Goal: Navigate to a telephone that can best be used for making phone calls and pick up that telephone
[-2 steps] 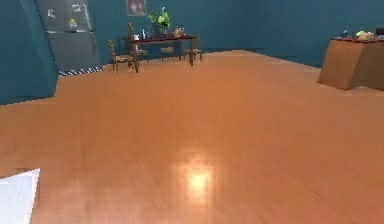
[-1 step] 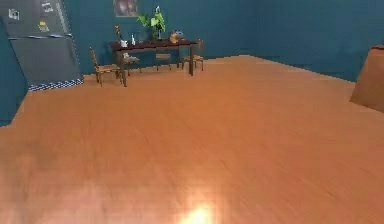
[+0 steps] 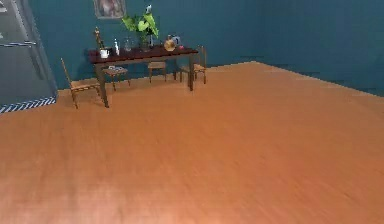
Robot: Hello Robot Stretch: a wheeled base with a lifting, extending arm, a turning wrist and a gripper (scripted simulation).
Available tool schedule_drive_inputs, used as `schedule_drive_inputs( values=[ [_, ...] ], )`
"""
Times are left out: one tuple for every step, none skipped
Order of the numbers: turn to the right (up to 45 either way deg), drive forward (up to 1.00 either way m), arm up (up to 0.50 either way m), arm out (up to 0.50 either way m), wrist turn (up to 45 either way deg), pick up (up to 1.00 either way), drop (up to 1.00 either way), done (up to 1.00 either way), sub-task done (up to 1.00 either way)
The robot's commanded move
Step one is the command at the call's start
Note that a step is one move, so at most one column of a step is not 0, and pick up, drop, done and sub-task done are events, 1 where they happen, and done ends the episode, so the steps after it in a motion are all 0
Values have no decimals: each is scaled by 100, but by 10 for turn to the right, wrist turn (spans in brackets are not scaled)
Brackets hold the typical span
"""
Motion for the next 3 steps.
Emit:
schedule_drive_inputs(
  values=[
    [0, 100, 0, 0, 0, 0, 0, 0, 0],
    [0, 100, 0, 0, 0, 0, 0, 0, 0],
    [30, 0, 0, 0, 0, 0, 0, 0, 0]
  ],
)
